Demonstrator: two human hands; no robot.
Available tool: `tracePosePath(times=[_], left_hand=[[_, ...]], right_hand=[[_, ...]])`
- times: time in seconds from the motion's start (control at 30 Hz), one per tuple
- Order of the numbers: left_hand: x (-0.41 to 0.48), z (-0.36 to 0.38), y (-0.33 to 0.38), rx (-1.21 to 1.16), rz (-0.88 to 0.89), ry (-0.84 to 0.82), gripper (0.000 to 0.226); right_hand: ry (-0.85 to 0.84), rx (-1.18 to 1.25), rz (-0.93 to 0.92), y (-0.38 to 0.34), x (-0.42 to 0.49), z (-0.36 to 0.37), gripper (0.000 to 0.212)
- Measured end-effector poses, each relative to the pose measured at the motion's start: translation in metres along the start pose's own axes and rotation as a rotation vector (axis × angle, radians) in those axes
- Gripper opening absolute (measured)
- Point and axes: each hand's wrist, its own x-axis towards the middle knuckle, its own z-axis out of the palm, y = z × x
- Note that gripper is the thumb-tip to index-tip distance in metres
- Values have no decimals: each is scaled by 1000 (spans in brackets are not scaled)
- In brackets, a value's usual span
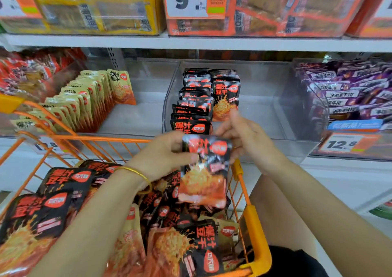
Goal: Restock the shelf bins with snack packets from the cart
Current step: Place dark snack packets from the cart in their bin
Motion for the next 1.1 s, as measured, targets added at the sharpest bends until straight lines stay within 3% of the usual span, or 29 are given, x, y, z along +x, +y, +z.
tracePosePath(times=[0.07,0.17,0.23,0.3,0.37,0.43,0.57,0.7,0.87,1.1], left_hand=[[5,-5,9,-105,38,179,15],[15,-7,22,-202,58,304,14],[24,-2,27,-212,86,380,13],[31,5,29,-131,145,520,14],[35,8,26,208,252,618,15],[38,9,17,586,316,583,28],[40,16,2,872,304,476,43],[38,23,-9,893,285,425,47],[37,23,-14,892,298,423,49],[34,21,-12,909,351,440,46]], right_hand=[[-71,14,59,-5,-3,-2,65],[-198,-110,-49,-11,-8,-1,12],[-220,-57,-75,-14,-4,-3,11],[-116,66,-42,-21,7,-13,10],[124,24,-14,-21,32,-30,11],[289,-126,46,-14,63,-48,14],[212,-267,310,16,111,-59,24],[192,-390,418,37,137,-57,34],[220,-642,405,36,146,-50,25],[214,-712,426,38,155,-42,32]])
